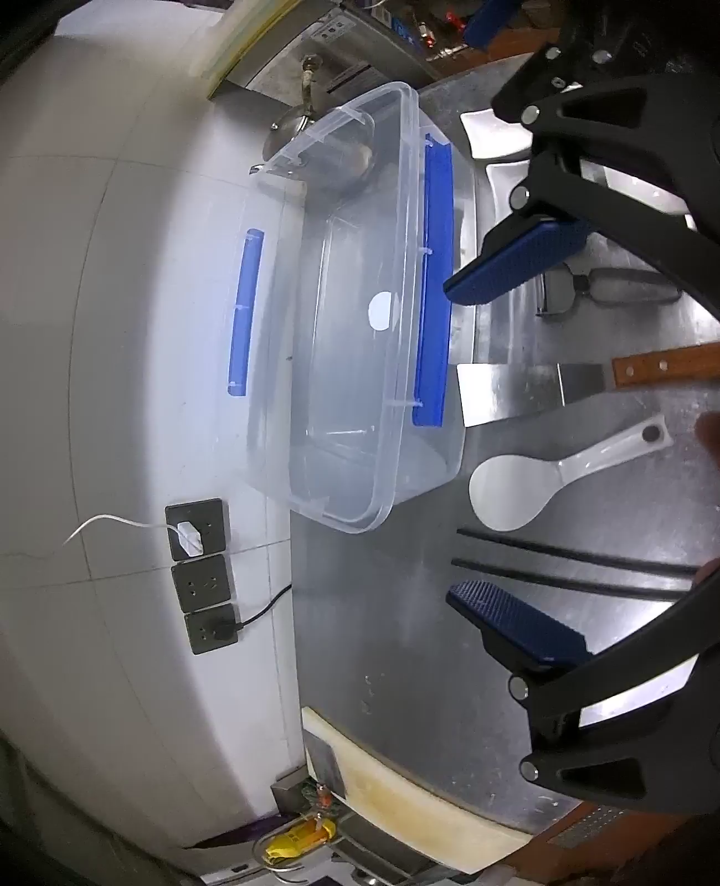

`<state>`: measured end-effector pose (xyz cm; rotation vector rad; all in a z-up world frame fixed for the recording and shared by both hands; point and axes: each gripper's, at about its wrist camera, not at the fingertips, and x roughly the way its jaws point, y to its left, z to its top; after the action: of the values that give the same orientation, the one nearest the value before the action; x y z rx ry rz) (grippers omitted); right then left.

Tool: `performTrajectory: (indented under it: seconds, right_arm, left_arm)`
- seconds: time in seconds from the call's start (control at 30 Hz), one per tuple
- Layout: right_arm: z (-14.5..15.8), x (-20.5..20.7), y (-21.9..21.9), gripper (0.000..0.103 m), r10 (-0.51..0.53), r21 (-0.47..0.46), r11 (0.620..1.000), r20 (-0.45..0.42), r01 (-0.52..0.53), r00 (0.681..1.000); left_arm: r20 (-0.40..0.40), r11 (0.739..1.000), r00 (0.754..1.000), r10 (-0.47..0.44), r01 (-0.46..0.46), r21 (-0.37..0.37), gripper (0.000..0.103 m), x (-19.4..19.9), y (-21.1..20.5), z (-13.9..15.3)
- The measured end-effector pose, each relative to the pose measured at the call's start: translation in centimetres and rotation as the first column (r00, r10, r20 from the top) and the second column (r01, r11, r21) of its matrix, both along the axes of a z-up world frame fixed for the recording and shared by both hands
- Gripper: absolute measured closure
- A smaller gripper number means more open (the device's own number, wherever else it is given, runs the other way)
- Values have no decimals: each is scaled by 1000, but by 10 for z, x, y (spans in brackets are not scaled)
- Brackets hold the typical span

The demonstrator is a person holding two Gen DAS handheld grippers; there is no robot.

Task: Organize utensils
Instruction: 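Move both tools over the white square dishes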

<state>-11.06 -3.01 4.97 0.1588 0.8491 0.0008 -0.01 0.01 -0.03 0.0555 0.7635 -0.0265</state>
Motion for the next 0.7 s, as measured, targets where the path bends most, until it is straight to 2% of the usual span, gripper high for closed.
performTrajectory:
  seconds: [0.1, 0.23, 0.27, 0.43, 0.7]
  right_arm:
    - [-1, 1, -1, 5, 1, -10, 1000, -20, -2, 1000]
    - [2, 3, 9, 5, -19, -36, 999, -31, 17, 999]
    - [1, 3, 11, 5, -20, -38, 999, -33, 18, 999]
    - [-5, 3, 14, 5, -31, -42, 999, -71, 28, 997]
    - [-13, 8, 13, 5, -34, -44, 999, -123, 29, 992]
  left_arm:
    - [-14, 1000, 1000, -4, 3, -7, 7, 1, 2, -3]
    - [-29, 1000, 1000, -9, 9, 17, 7, 6, 7, -7]
    - [-30, 999, 999, -16, 17, 43, 7, 8, 2, -8]
    - [-42, 999, 999, -33, 34, 30, 7, 8, 11, -18]
    - [-74, 998, 997, -13, 17, 61, 7, 13, 13, -25]
